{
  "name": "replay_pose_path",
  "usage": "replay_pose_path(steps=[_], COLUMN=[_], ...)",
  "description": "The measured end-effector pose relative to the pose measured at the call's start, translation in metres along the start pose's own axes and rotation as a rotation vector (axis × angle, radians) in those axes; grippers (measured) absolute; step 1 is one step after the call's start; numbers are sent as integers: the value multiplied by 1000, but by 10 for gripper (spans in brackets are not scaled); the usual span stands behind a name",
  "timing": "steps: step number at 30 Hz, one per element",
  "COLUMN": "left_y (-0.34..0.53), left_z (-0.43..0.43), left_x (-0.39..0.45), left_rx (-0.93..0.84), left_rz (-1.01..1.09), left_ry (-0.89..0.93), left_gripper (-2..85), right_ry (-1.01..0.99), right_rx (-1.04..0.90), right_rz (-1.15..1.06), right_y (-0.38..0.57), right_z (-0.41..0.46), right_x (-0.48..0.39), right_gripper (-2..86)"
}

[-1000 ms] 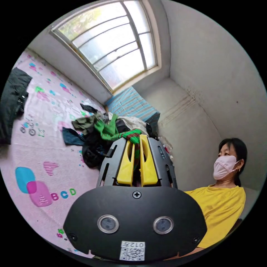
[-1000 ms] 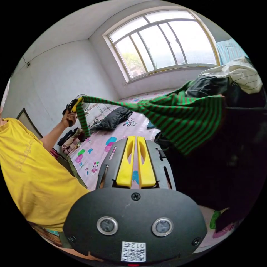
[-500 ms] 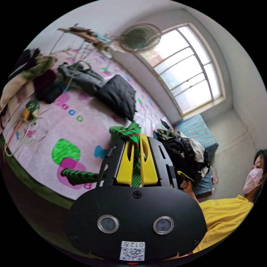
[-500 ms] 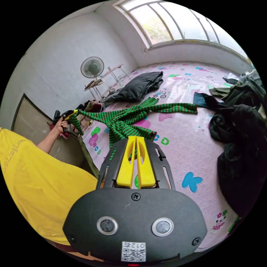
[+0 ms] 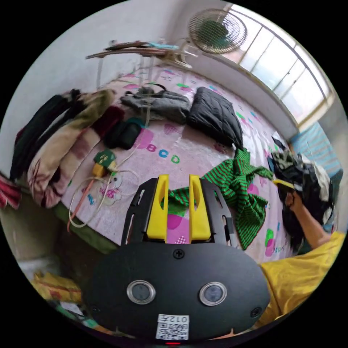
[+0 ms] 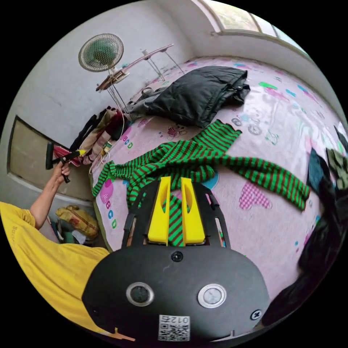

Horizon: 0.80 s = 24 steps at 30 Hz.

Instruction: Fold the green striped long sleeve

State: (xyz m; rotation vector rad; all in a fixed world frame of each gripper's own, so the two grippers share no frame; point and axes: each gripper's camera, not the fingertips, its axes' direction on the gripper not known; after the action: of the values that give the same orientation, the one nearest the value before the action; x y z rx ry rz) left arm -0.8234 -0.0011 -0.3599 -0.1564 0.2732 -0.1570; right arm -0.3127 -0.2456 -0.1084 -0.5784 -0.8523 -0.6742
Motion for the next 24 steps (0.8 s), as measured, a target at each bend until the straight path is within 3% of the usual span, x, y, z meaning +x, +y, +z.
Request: replay_pose_path(steps=[7, 13, 24], left_y=[-99, -141, -159], left_z=[114, 163, 162], left_x=[57, 83, 92], left_rx=[-284, -436, -470], left_rz=[280, 458, 525], left_ry=[154, 95, -26], left_gripper=[117, 123, 78], right_ry=[73, 110, 78], right_rx=[-185, -310, -358], right_rz=[-216, -351, -313], right_y=[-111, -160, -194], right_z=[102, 183, 254], right_x=[41, 66, 101], right_gripper=[80, 95, 85])
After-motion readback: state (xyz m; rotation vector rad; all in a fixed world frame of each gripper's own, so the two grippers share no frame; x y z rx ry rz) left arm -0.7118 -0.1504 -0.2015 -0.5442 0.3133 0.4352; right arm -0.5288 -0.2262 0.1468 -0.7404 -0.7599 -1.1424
